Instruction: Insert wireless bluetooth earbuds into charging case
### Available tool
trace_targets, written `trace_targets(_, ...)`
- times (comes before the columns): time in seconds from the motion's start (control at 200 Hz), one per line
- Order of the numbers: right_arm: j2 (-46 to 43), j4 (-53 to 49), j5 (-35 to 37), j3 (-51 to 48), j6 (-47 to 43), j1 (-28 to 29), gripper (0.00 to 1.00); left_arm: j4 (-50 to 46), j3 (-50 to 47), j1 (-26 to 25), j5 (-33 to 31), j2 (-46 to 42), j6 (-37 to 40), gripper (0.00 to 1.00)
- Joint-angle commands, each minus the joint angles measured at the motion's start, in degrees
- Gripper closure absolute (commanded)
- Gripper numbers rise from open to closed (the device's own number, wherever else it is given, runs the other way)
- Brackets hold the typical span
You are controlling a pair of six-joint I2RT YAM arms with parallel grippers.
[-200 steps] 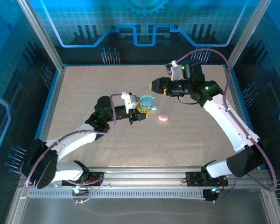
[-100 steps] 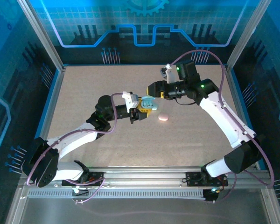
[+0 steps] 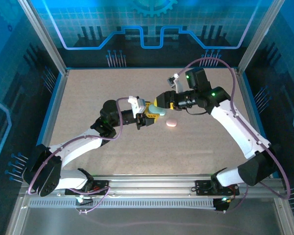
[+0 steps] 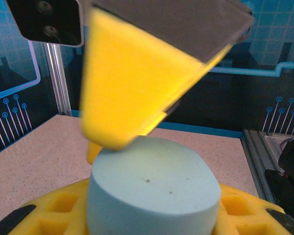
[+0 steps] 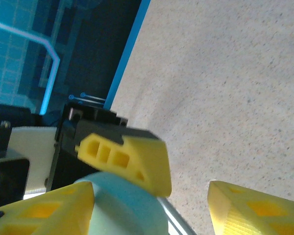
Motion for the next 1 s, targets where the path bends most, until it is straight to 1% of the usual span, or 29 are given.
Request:
trace_targets(0.0,-2.47,3.56,-7.77,-3.19,1.6,-0.7,0.36,3.02,1.95,-0.42,0.7,-0.11,0.08,0.66)
trace_targets(0.13,-2.88,9.46,-16.37,-7.24,4.87,-1.42,0.37,4.34,1.88,-0.48,1.07,0.21,-0.74,0.66)
trace_targets(0.215,-2.4,13.4,-19.99,-9.17,7.71,-1.45,0.4,5.63,1.93,-0.49,1.55,0.49,-1.61,0.66)
trace_targets(0.305,-2.13,17.67,-21.81,-10.68,10.09,-1.52,0.45,5.96,2.14,-0.49,2.48,0.79,-1.99,0.66)
trace_targets(0.38,-1.88,18.71,-21.2,-11.03,10.56,-1.85,0.48,6.13,2.2,-0.46,3.18,1.01,-2.16,0.65)
trace_targets(0.48,-1.7,19.98,-20.77,-11.81,11.6,-2.44,0.55,6.08,2.37,-0.47,4.11,0.96,-2.38,0.65)
trace_targets(0.535,-1.75,20.66,-20.14,-12.33,12.23,-2.82,0.66,5.76,2.52,-0.48,4.3,0.97,-2.38,0.64)
trace_targets(0.59,-2.04,21.19,-20.02,-12.78,12.51,-3.09,0.71,4.44,2.77,-0.36,4.38,0.93,-2.03,0.62)
trace_targets(0.63,-2.25,21.1,-19.7,-12.9,12.3,-3.27,0.78,3.53,2.93,-0.47,4.43,0.87,-1.38,0.6)
trace_targets(0.675,-2.53,21.08,-19.43,-13.05,12.26,-3.52,0.81,2.63,2.9,-0.46,4.15,0.78,-0.99,0.57)
trace_targets(0.765,-3.55,21.42,-18.18,-13.86,12.35,-4.13,0.84,-0.08,2.89,-0.34,3.19,0.28,0.95,0.47)
trace_targets(0.825,-4.33,21.85,-16.83,-14.78,12.6,-4.77,0.86,-2.12,2.83,-0.37,2.56,0.02,2.03,0.35)
trace_targets(0.855,-4.85,22.09,-15.75,-15.43,12.72,-5.15,0.87,-2.77,2.62,-0.39,2.23,-0.29,2.63,0.31)
trace_targets(0.896,-5.48,22.34,-14.17,-16.6,12.78,-5.72,0.87,-3.08,1.98,-0.35,1.14,-0.98,3.08,0.29)
trace_targets(0.996,-6.27,24.84,-10.9,-21.08,13.91,-7.0,0.9,-2.41,-0.13,-0.08,-1.0,-2.84,3.4,0.25)
